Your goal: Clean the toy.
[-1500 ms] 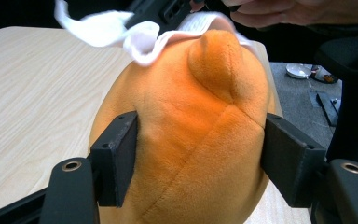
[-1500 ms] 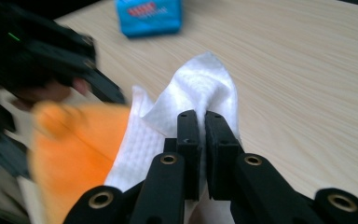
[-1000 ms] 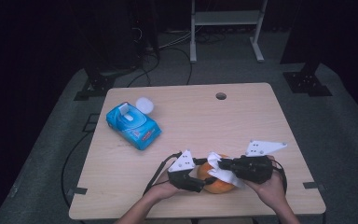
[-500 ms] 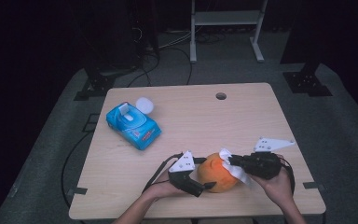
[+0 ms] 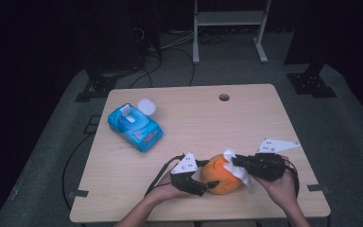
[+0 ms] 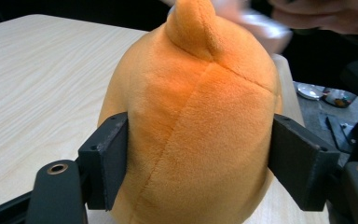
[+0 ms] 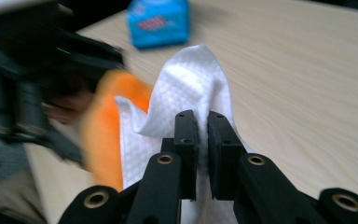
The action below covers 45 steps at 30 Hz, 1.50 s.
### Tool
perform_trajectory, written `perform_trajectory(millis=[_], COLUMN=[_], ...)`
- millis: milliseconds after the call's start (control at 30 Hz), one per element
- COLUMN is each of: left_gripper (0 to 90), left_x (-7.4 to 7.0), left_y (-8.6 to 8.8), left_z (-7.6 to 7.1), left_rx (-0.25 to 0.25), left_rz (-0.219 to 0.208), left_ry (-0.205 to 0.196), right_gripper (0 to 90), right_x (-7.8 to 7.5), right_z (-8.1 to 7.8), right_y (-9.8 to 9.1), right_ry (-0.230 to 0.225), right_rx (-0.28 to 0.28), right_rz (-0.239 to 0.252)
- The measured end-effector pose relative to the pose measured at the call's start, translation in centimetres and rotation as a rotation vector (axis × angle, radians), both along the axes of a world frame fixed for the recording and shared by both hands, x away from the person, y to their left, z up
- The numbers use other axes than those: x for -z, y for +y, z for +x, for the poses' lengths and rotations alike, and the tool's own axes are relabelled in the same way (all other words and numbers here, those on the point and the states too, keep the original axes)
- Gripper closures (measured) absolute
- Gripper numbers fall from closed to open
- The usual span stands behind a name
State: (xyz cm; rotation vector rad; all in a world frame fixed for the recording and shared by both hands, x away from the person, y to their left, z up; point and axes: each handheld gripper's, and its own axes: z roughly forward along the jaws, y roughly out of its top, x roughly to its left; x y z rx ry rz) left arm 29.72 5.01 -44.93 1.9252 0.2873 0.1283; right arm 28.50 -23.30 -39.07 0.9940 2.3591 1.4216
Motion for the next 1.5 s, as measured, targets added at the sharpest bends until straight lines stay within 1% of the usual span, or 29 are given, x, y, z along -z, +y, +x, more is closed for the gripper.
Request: perform_trajectory(millis=[33,67,133,200,233,267,333,400,433,533,600,667,733,767,800,867,900,933,1000,1033,1067,1100,1133,1200,1267,1333,1400,1433,1500], left_gripper=[22.7,19.1,13.5,13.8,18.5,27.3,36.4,39.3,39.3,38.3,38.0,37.7,37.2,36.8,36.3,35.3,34.0,32.7,29.9,28.6,27.7,25.7,23.6,23.3,23.1,23.4,24.2,24.8,26.5], left_x=[0.1,0.2,0.5,0.9,0.9,0.7,-0.2,-1.3,-2.1,-3.7,-4.0,-3.6,-2.9,-2.3,-2.0,-1.8,-1.8,-1.9,-1.9,-1.9,-2.2,-2.5,-2.9,-4.0,-4.5,-4.5,-3.9,-3.4,-2.7], left_y=[0.0,0.0,-0.1,-0.1,0.0,0.2,0.7,1.4,1.9,3.5,4.7,5.3,5.2,4.9,4.8,4.1,3.9,3.5,3.2,3.2,3.5,3.9,4.2,5.3,5.6,5.4,4.8,4.5,4.2], left_z=[0.1,0.2,0.3,0.2,0.2,0.1,0.3,0.5,0.6,0.8,1.1,1.2,1.3,1.2,1.0,0.4,0.3,0.0,-0.5,-0.6,-0.7,-0.6,-0.6,-0.2,0.2,0.7,0.8,0.7,0.1], left_rx=[0.011,0.02,0.027,0.028,0.021,0.013,0.0,-0.029,-0.041,-0.086,-0.133,-0.176,-0.211,-0.227,-0.231,-0.256,-0.257,-0.259,-0.248,-0.232,-0.194,-0.156,-0.14,-0.134,-0.139,-0.136,-0.126,-0.107,-0.089], left_rz=[-0.006,-0.007,0.003,0.009,0.003,0.003,-0.003,-0.02,-0.015,0.028,0.063,0.114,0.159,0.166,0.148,0.153,0.156,0.167,0.169,0.157,0.138,0.129,0.119,0.063,0.048,0.065,0.106,0.115,0.12], left_ry=[0.005,0.004,-0.011,-0.023,-0.026,-0.043,-0.049,-0.069,-0.083,-0.128,-0.129,-0.13,-0.12,-0.108,-0.097,-0.111,-0.109,-0.109,-0.096,-0.078,-0.04,-0.02,-0.015,-0.012,-0.017,-0.01,0.006,0.03,0.034], right_gripper=[83.1,83.8,84.6,85.0,85.1,85.3,85.7,85.9,85.9,85.8,85.7,85.7,85.6,85.6,85.6,85.6,85.4,85.4,85.4,85.4,85.4,85.4,85.4,85.4,85.4,85.3,85.2,85.2,85.1], right_x=[0.4,0.9,1.0,0.9,0.8,0.7,0.4,-0.5,-0.9,-1.8,-1.6,-0.7,0.3,0.7,1.0,0.8,0.6,0.6,0.4,0.5,0.6,0.9,1.1,1.5,1.8,1.9,1.9,1.8,1.5], right_z=[0.3,0.5,0.5,0.4,0.3,0.3,0.3,0.5,0.7,1.9,2.7,4.2,5.4,5.8,6.0,5.8,5.5,5.3,4.7,4.4,4.2,3.9,3.5,2.7,2.1,1.5,1.3,1.2,1.2], right_y=[-0.4,-0.7,-0.5,0.0,0.4,0.8,1.5,1.9,2.1,3.5,4.5,5.7,6.1,6.0,5.8,5.4,5.3,5.3,5.6,5.7,5.6,5.4,5.3,4.8,4.4,4.1,3.8,3.6,3.1], right_ry=[0.015,0.044,0.048,0.05,0.048,0.044,0.032,0.009,-0.005,-0.032,-0.03,0.008,0.05,0.068,0.082,0.091,0.094,0.093,0.103,0.1,0.106,0.117,0.122,0.133,0.144,0.158,0.16,0.154,0.142], right_rx=[0.008,0.01,0.004,-0.008,-0.014,-0.019,-0.015,-0.011,-0.01,-0.022,-0.028,-0.038,-0.033,-0.029,-0.02,-0.021,-0.028,-0.039,-0.064,-0.07,-0.077,-0.091,-0.103,-0.119,-0.135,-0.153,-0.157,-0.147,-0.109], right_rz=[0.002,0.022,0.011,0.022,0.026,0.033,0.036,0.069,0.084,0.131,0.124,0.109,0.09,0.092,0.117,0.168,0.192,0.198,0.177,0.159,0.152,0.151,0.144,0.13,0.125,0.118,0.098,0.094,0.101])
